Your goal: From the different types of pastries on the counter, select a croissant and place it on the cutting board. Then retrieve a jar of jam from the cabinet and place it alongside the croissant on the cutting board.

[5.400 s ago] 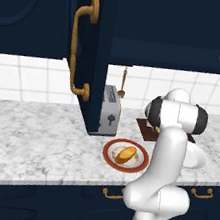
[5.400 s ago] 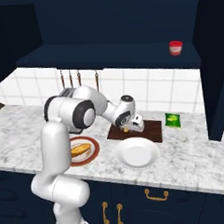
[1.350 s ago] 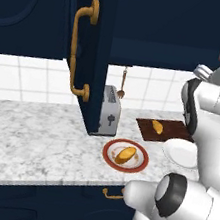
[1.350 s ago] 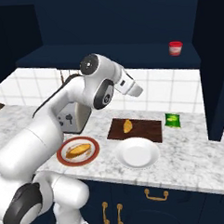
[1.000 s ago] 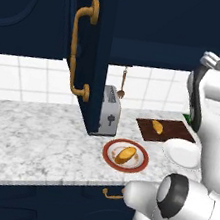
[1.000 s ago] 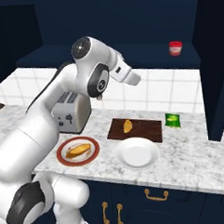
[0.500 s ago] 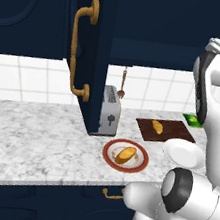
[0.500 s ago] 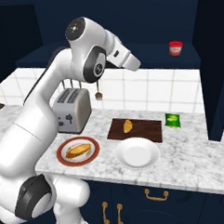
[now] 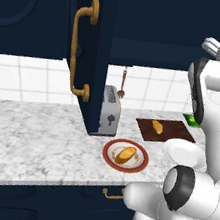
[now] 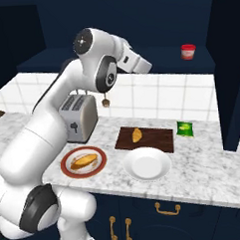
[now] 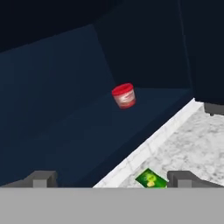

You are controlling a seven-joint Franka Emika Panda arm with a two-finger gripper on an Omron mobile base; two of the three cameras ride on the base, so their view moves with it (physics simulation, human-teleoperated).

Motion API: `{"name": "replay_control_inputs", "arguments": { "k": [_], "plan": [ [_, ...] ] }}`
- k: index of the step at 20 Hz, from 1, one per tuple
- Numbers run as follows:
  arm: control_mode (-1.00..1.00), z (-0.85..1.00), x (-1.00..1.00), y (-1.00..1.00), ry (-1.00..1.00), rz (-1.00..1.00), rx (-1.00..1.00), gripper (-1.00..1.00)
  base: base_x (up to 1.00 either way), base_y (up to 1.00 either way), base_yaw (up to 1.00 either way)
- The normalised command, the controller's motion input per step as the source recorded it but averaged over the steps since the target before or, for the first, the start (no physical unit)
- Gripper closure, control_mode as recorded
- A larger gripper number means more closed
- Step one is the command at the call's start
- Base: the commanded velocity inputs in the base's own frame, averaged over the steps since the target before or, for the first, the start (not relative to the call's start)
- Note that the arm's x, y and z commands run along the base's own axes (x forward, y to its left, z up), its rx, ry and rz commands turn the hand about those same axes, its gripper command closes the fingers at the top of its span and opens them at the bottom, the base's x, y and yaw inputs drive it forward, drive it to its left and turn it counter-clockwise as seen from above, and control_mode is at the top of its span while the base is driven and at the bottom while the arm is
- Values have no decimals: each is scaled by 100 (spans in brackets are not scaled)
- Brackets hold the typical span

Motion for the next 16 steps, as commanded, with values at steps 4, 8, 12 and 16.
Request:
{"name": "replay_control_inputs", "arguments": {
  "k": [4, 8, 12, 16],
  "plan": [
    [-100, 86, 6, -3, 54, 0, 1, -100, 0, 0, 0],
    [-100, 0, 23, -6, 52, 13, -2, -100, 0, 0, 0],
    [-100, -54, 22, -10, 13, 29, -10, -100, 0, 0, 0],
    [-100, -63, -21, -35, -8, 10, -2, -100, 0, 0, 0]
  ]
}}
